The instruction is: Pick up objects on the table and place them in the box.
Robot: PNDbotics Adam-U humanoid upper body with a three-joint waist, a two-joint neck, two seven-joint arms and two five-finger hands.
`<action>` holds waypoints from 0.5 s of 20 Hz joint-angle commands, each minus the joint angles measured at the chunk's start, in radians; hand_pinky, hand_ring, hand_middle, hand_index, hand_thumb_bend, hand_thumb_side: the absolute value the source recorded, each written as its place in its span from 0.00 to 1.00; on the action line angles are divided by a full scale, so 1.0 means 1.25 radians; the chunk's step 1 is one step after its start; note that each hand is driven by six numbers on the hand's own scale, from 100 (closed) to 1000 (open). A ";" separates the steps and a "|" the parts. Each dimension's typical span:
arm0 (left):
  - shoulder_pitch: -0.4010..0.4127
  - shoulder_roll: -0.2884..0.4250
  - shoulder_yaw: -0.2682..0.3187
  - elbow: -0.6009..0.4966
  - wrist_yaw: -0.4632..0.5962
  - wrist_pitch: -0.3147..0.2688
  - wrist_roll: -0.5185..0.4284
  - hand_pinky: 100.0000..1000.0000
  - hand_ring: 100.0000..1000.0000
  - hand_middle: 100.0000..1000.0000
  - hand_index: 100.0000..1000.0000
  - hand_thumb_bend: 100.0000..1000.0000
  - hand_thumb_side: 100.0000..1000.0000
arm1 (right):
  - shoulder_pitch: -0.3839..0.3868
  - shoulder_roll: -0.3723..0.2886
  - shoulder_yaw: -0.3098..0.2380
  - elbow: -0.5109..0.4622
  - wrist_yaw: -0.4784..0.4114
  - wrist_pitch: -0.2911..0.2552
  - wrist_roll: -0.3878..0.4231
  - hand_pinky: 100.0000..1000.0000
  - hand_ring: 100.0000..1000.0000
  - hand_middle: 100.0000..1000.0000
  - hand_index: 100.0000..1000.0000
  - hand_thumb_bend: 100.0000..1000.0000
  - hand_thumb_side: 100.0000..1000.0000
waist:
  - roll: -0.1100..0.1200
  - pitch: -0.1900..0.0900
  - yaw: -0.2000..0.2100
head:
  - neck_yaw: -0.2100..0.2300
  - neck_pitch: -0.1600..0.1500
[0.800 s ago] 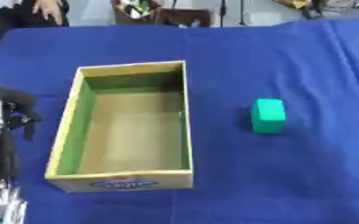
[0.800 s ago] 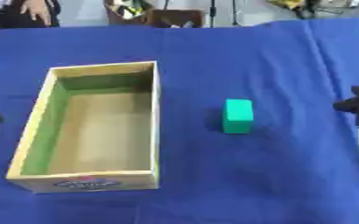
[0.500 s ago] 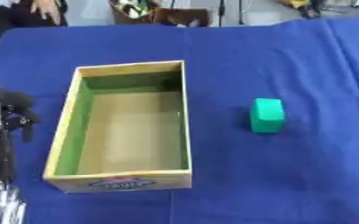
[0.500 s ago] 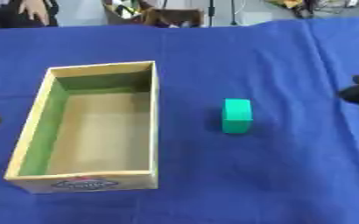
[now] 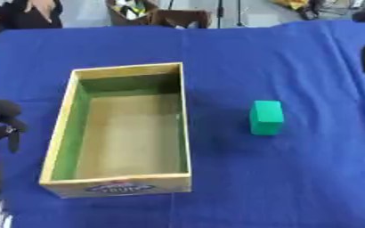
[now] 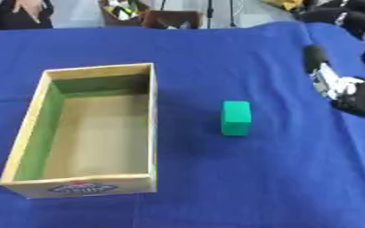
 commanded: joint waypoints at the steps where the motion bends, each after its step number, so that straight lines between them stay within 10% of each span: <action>1: -0.003 0.014 -0.005 -0.017 0.000 0.000 -0.006 0.00 0.28 0.42 0.41 0.00 0.88 | -0.051 -0.062 0.027 0.020 0.040 -0.027 0.088 0.78 0.80 0.75 0.85 0.00 1.00 | -0.004 -0.018 0.003 | -0.011 -0.005; 7: -0.002 0.017 -0.009 -0.017 0.001 0.001 -0.013 0.00 0.28 0.42 0.41 0.00 0.88 | -0.162 -0.089 0.091 0.187 0.026 -0.085 0.272 0.81 0.83 0.76 0.88 0.20 1.00 | -0.010 -0.022 0.013 | -0.027 -0.001; 10: -0.001 0.017 -0.010 -0.017 0.002 0.002 -0.015 0.00 0.28 0.42 0.41 0.00 0.88 | -0.200 -0.082 0.105 0.244 0.006 -0.090 0.371 0.84 0.87 0.77 0.91 0.46 0.97 | -0.012 -0.024 0.014 | -0.030 0.001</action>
